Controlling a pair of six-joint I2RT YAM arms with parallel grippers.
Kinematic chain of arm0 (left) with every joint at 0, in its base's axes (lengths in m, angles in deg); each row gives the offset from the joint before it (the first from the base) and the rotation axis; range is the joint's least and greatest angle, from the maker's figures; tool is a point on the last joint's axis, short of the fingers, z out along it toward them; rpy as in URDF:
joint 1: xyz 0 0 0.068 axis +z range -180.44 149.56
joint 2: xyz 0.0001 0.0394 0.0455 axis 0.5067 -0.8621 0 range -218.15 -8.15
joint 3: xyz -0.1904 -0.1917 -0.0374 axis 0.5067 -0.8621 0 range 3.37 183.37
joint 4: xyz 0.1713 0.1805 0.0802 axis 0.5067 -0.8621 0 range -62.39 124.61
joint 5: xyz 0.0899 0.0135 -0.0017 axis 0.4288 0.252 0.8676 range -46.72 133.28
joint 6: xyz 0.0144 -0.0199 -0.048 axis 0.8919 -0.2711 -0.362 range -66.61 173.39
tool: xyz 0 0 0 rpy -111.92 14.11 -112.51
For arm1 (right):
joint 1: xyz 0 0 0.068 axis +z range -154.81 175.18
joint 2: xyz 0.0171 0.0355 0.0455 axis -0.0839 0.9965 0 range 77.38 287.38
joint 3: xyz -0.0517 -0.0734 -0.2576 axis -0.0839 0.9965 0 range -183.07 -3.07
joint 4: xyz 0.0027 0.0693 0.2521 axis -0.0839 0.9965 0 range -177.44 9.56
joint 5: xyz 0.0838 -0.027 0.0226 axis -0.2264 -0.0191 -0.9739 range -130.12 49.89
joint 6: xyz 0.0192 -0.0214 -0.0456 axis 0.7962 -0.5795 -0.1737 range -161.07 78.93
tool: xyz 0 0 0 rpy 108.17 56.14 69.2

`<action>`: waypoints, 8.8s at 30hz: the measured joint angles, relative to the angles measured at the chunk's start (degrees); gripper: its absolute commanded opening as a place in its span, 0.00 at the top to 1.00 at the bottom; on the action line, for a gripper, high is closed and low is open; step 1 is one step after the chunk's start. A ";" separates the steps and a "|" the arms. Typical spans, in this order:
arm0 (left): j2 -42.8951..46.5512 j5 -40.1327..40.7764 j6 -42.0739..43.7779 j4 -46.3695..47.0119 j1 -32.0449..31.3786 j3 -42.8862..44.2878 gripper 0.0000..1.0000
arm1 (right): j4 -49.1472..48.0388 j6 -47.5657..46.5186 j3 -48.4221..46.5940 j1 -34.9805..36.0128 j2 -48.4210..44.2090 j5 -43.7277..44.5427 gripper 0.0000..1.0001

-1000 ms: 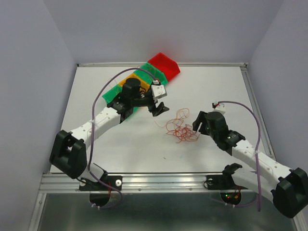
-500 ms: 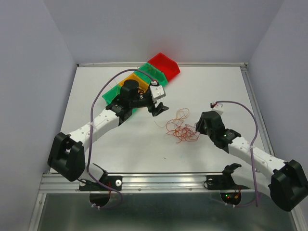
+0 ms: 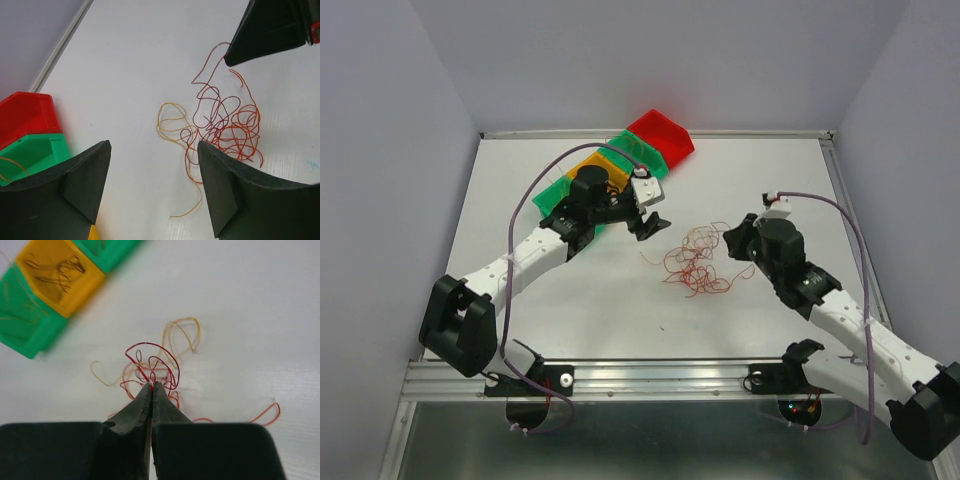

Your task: Untangle the cables

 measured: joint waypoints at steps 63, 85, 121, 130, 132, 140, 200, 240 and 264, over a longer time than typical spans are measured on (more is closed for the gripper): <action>-16.41 -4.94 -14.62 26.84 -3.06 -3.02 0.37 | -31.12 -3.21 -49.94 0.04 9.62 -16.70 0.99; -2.43 -0.81 -24.30 28.13 25.51 -4.63 0.30 | -29.90 -8.85 -61.90 -5.14 54.38 -9.70 0.99; -2.43 -0.85 -28.11 29.64 29.94 -4.63 0.29 | -44.63 0.83 -79.78 -14.80 92.52 -16.35 0.99; -2.43 -1.09 -28.28 29.64 29.94 -4.63 0.29 | -46.03 -1.40 -78.66 -11.54 92.37 -15.74 0.62; -2.43 -1.09 -28.28 29.64 29.94 -4.63 0.29 | -46.01 -1.57 -78.66 -11.39 92.37 -15.47 0.58; -2.43 -1.25 -28.35 29.62 29.94 -4.63 0.29 | -45.68 -2.73 -73.26 -11.58 88.37 -12.46 0.45; -22.71 -10.62 6.03 -1.05 2.75 8.85 0.22 | -12.98 -4.63 4.42 2.29 -0.57 -13.77 1.00; -22.45 -18.10 12.63 -3.87 1.42 3.56 0.30 | -3.15 -3.63 0.98 2.36 -22.08 -0.96 0.99; -7.04 -16.26 -5.60 34.05 -0.83 -10.14 0.26 | -5.90 -3.52 -17.68 2.36 -11.50 -15.17 0.99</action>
